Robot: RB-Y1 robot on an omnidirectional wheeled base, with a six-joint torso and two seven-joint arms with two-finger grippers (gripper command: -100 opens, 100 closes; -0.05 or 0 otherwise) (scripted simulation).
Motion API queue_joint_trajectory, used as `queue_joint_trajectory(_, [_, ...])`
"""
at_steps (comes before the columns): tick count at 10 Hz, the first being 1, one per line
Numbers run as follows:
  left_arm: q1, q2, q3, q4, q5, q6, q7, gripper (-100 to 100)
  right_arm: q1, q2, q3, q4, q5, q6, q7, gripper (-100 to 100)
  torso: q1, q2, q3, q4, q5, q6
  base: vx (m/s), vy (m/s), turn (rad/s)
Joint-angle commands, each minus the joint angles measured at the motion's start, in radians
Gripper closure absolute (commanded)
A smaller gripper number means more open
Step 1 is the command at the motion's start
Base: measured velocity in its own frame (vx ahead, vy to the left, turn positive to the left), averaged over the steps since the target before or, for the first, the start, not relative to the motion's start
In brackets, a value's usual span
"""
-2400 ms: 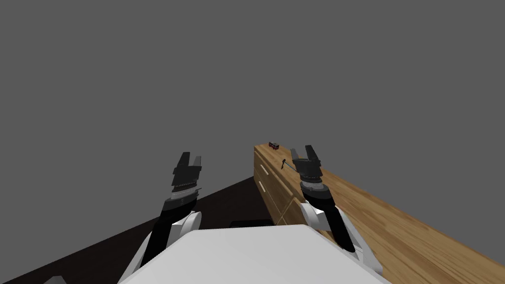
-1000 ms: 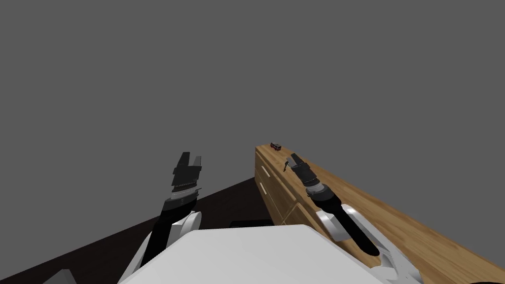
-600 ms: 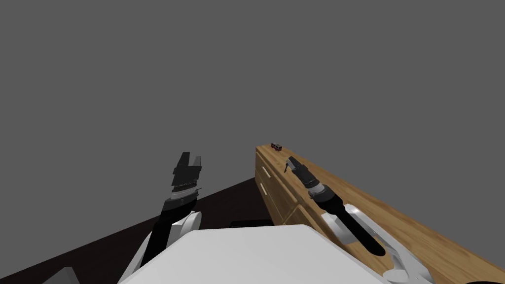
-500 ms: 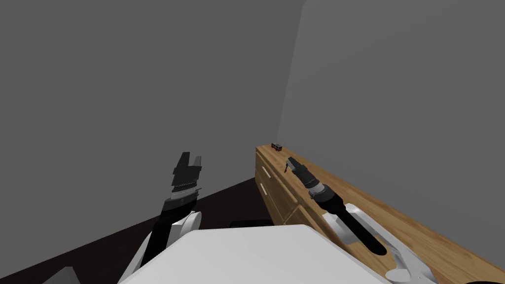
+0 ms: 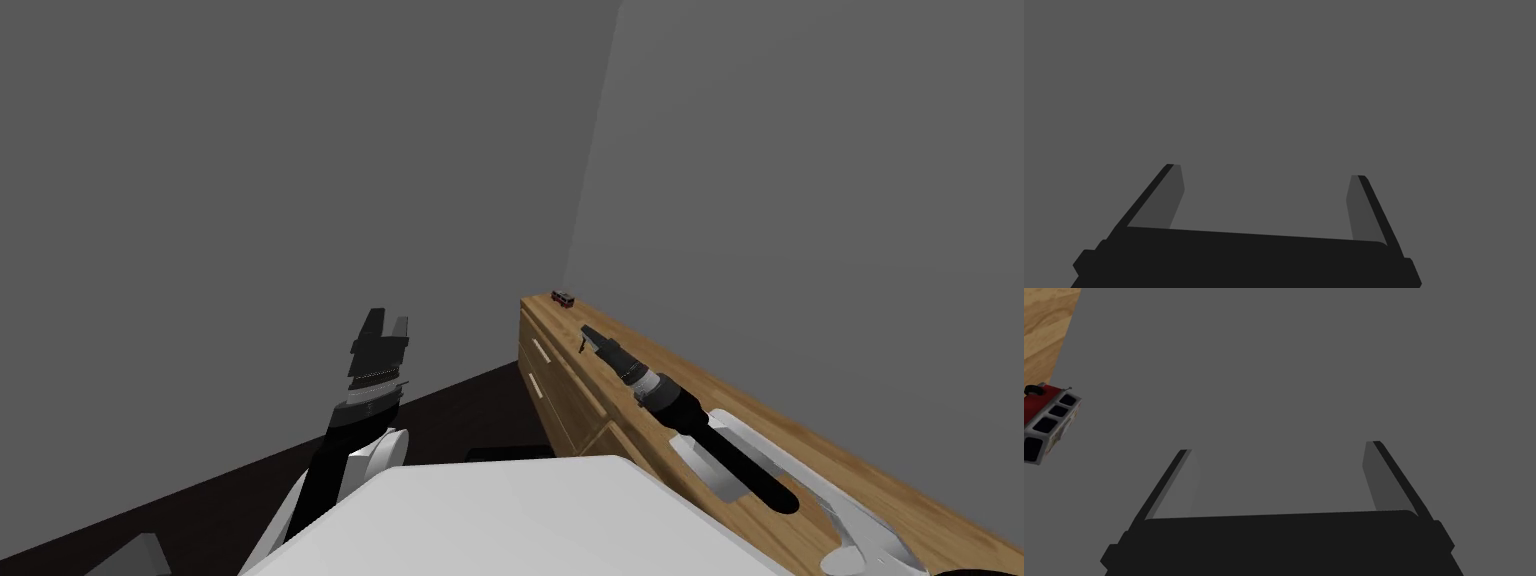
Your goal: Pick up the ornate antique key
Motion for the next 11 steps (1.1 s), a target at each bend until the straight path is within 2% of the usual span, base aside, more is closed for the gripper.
queue_joint_trajectory(1, [0.000, 0.000, 0.000, 0.000, 0.000, 0.000, 0.000, 0, 0.008, -0.044, 0.000, 0.007, 0.004, 0.009, -0.001, -100, 0.000, 0.000, 0.000, 0.000, 0.000, 0.000, 0.016, 0.000, 0.015])
queue_joint_trajectory(6, [0.000, 0.000, 0.000, 0.000, 0.000, 0.000, 0.000, 0, 0.055, -0.200, -0.010, 0.049, 0.032, 0.061, -0.014, -100, 0.000, 0.000, 0.000, 0.000, 0.000, 0.000, 0.019, -0.003, 0.031])
queue_joint_trajectory(11, [0.000, 0.000, 0.000, 0.000, 0.000, 0.000, 0.000, 0, 0.088, -0.332, -0.016, 0.078, 0.056, 0.097, -0.025, -100, 0.000, 0.000, 0.000, 0.000, 0.000, 0.000, 0.018, 0.000, 0.029])
